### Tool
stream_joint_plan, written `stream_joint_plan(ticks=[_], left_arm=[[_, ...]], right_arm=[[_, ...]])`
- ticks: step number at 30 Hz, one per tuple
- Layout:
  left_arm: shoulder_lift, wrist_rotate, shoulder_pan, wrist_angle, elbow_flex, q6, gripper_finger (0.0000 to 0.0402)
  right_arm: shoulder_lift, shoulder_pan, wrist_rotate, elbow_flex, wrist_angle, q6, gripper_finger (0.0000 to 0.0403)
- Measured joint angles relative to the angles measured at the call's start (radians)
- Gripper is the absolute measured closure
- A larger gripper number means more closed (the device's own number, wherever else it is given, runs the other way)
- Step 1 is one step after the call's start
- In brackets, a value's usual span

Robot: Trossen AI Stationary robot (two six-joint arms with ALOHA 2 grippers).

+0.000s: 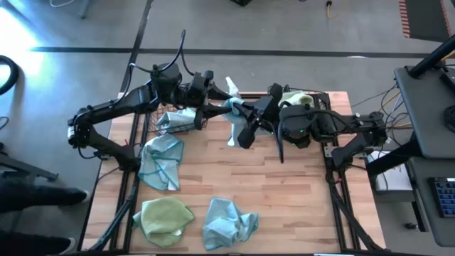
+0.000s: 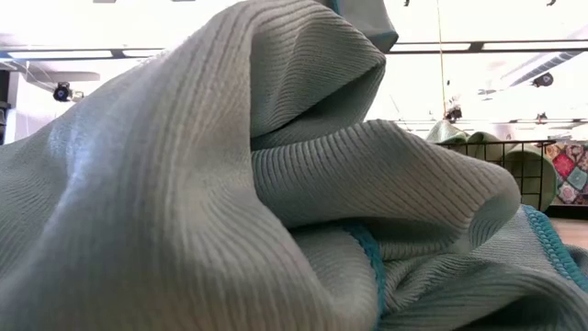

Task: Sort microfiber towel by color & place in baskets
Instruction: Put the blue microfiber cloth into the left wire basket

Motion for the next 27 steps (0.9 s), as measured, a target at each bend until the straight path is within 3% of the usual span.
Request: stream_joint_plan(ticks=[12,27], left_arm=[[0.001,0.000,0.000,-0.035,-0.001,0.000,0.0241],[0.001,-0.001,0.000,-0.042,-0.001,-0.004,0.0381]], right_arm=[[0.029,0.000,-0.008,0.014,0.007,-0.011,0.0394],[0.029,0.000,-0.008,0.032,0.012,-0.016,0.0394]])
